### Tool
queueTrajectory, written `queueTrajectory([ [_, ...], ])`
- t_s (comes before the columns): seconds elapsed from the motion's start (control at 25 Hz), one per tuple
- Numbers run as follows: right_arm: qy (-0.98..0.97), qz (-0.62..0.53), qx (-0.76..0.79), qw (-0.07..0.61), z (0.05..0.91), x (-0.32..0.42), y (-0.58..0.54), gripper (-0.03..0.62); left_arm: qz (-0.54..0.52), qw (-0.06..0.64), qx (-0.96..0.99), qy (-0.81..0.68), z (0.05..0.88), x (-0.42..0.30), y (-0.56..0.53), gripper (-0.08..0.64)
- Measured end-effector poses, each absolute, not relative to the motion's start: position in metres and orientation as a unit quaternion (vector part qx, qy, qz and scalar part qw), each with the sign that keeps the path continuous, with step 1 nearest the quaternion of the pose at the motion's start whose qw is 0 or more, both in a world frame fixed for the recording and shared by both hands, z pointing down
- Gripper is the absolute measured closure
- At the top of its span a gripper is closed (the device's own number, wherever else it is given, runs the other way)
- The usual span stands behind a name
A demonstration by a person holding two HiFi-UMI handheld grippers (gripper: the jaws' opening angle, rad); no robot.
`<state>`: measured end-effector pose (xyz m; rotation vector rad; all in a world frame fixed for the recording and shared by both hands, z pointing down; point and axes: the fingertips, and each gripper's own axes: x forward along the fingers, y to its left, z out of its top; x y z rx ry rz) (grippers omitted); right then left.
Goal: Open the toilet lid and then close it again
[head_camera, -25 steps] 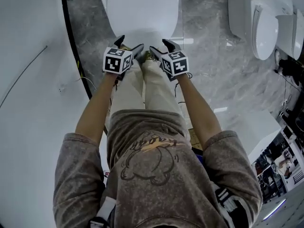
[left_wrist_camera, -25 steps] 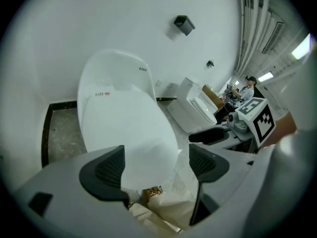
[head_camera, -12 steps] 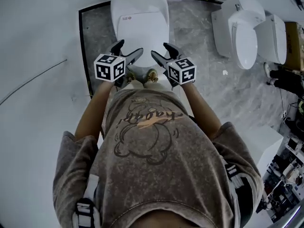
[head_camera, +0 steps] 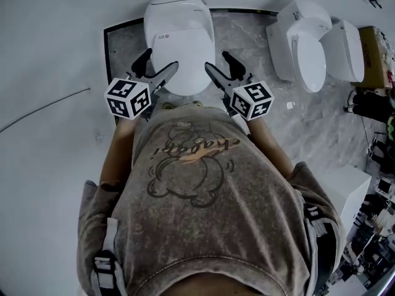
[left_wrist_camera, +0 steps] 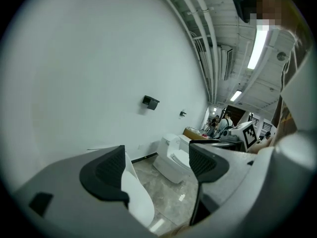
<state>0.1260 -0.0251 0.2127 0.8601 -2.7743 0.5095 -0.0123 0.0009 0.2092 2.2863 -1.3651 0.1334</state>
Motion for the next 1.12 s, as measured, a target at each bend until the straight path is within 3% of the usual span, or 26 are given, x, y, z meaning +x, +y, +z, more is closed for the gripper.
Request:
queueTrajectory([
  [0.08,-0.939,0.142,0.297,0.098,0.208,0.126,-0.024,0.338,0.035,0.225,0.837,-0.498,0.204,-0.013,0.004,0.158],
  [0.12,-0.939,0.130,0.301,0.102,0.207,0.127,-0.024,0.440,0.028,0.220,0.835,-0.503,0.203,-0.015,0.006,0.205],
  [0.16,-0.939,0.122,0.304,0.104,0.207,0.128,-0.023,0.500,0.020,0.213,0.832,-0.511,0.203,-0.019,0.007,0.344],
  [0.2,-0.939,0.116,0.308,0.104,0.207,0.128,-0.023,0.504,0.012,0.206,0.829,-0.519,0.203,-0.022,0.008,0.477],
  [0.28,-0.938,0.105,0.316,0.096,0.208,0.130,-0.023,0.540,0.002,0.192,0.824,-0.533,0.203,-0.028,0.009,0.537],
  [0.6,-0.933,0.092,0.341,0.073,0.226,0.131,-0.024,0.565,0.041,0.143,0.805,-0.574,0.225,-0.031,0.005,0.551],
  [1.12,-0.921,0.106,0.367,0.072,0.223,0.135,-0.037,0.565,0.037,0.146,0.780,-0.607,0.220,-0.056,0.012,0.551],
])
